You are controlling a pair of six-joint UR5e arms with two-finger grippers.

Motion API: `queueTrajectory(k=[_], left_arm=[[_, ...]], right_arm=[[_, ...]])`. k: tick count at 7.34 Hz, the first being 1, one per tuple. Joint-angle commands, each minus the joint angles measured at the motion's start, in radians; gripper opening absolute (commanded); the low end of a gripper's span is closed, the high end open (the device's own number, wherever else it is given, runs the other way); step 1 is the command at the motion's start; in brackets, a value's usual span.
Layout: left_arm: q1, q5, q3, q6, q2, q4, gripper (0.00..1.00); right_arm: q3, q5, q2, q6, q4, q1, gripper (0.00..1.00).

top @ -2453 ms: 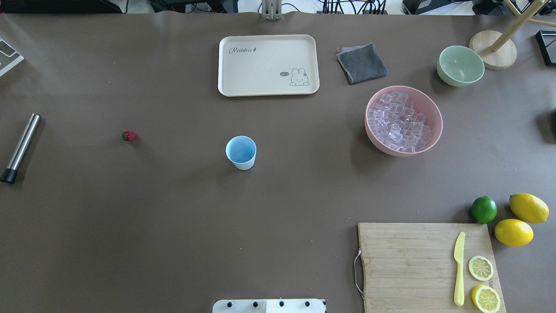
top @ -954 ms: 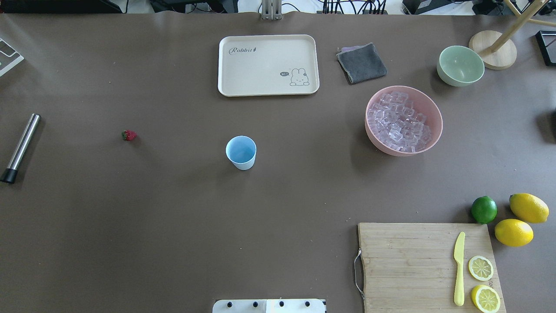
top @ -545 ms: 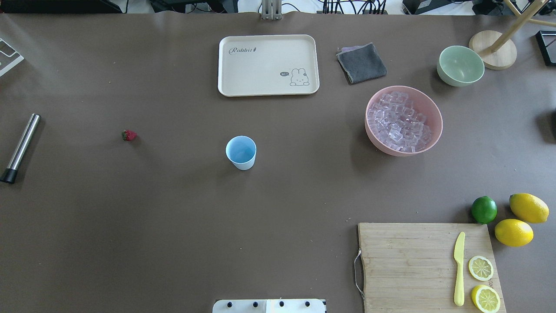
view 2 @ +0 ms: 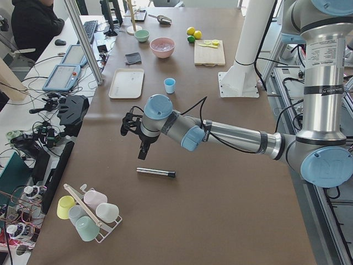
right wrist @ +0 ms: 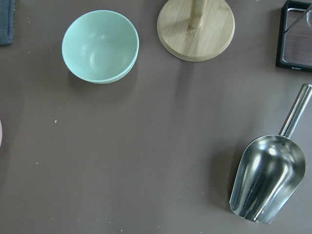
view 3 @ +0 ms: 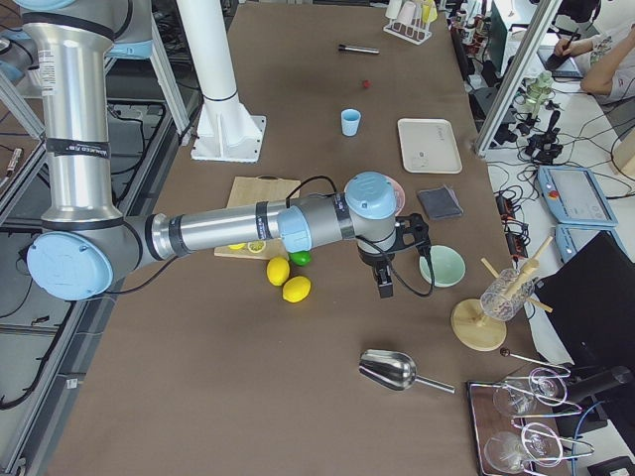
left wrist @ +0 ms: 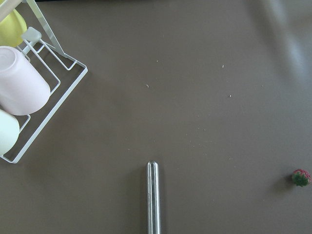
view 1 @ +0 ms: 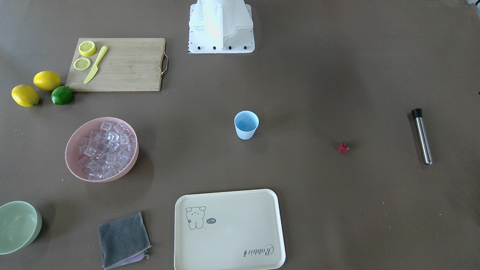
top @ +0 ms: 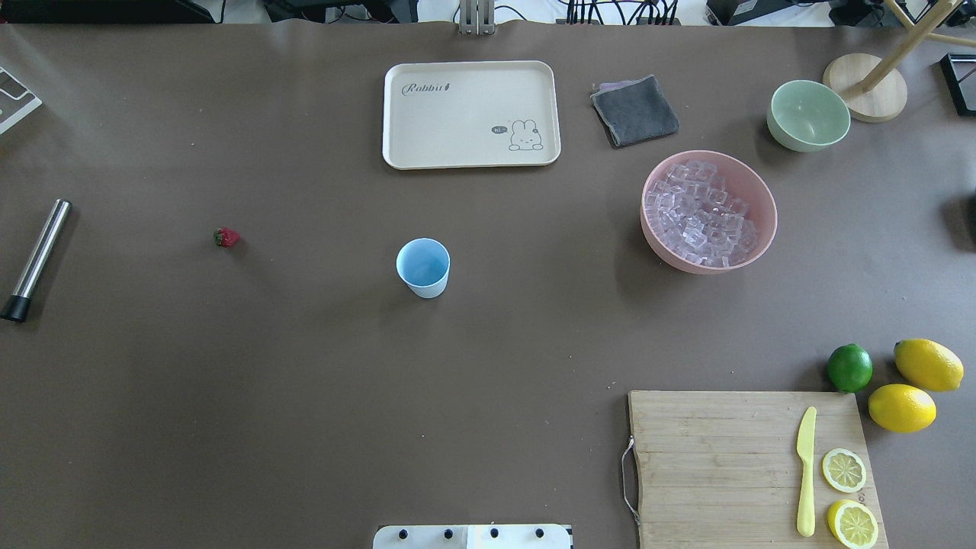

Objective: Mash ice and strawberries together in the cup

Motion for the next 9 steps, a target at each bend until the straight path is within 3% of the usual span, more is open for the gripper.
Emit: queueTrajectory(k=[1,4,5,6,7,8,9], left_arm=[[-0.001,-0.013,0.007,-0.007,0.005,-0.005,0.98],[-0.001,-0.04,0.002,-0.007,-0.004,0.0,0.98],[-0.001,-0.04,-0.001,-0.007,0.002,-0.003,0.98],[-0.001,-0.04,-0.001,-0.007,0.002,-0.005,0.98],[-0.001,-0.04,0.002,-0.007,0.002,-0.005,0.98],[-0.001,-0.04,0.004,-0.007,0.004,-0.005,0.98],[-0.001,-0.04,0.004,-0.002,0.004,-0.006,0.98]], right_arm=[[-0.015,-0.002,-0.002,0.004,0.002,-0.005,0.98],[-0.008,0.009,-0.002,0.005,0.002,-0.005,0.97],[0.012,0.05,0.022,0.061,-0.001,-0.037,0.86],[0.017,0.072,0.086,0.253,0.006,-0.124,0.83],[0.034,0.057,0.169,0.433,0.018,-0.223,0.89],[0.041,-0.002,0.231,0.587,0.032,-0.326,0.96],[0.025,-0.081,0.292,0.735,0.064,-0.43,0.97]])
